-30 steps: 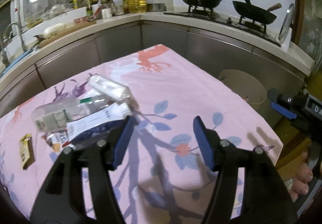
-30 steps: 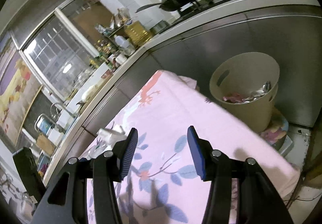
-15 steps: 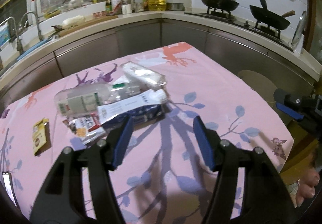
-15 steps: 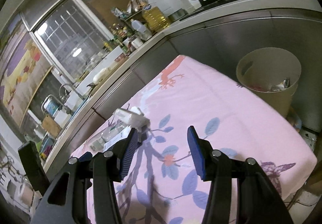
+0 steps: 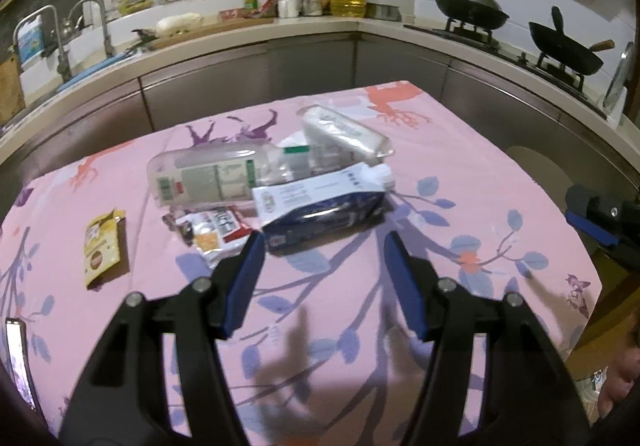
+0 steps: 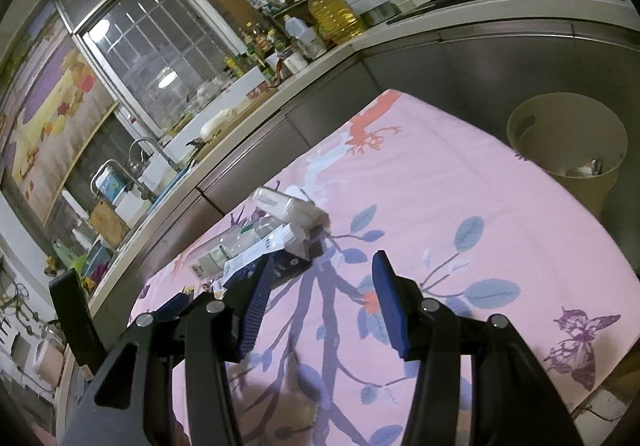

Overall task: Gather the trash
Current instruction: 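Move both tools back over the table toward the remaining trash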

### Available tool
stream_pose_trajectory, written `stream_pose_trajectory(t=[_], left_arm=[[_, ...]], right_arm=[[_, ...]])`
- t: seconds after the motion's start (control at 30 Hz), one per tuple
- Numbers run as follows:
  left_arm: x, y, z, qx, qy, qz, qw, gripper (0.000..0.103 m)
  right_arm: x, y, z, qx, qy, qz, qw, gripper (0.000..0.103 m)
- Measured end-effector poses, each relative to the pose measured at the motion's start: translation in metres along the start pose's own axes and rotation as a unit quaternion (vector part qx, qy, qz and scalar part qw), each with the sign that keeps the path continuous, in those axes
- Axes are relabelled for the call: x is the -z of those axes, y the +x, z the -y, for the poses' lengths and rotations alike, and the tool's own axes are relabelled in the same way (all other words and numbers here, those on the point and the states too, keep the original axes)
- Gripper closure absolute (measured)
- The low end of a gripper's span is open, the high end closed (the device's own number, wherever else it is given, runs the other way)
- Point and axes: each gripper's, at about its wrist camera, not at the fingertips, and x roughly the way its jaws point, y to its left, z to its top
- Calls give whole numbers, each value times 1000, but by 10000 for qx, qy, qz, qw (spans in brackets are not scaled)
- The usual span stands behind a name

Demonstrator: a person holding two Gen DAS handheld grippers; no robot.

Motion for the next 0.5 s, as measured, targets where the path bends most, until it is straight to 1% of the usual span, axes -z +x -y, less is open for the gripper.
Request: stream_pose_trajectory(t=[0.4, 0.5], left_arm=[[12, 2, -45, -299, -324, -77, 9990, 44], [18, 1, -69, -438, -494, -118, 9977, 43]], right_arm=[[18, 24, -18, -83, -184, -407, 9990, 54], [23, 32, -22, -88, -228, -523, 9983, 54]])
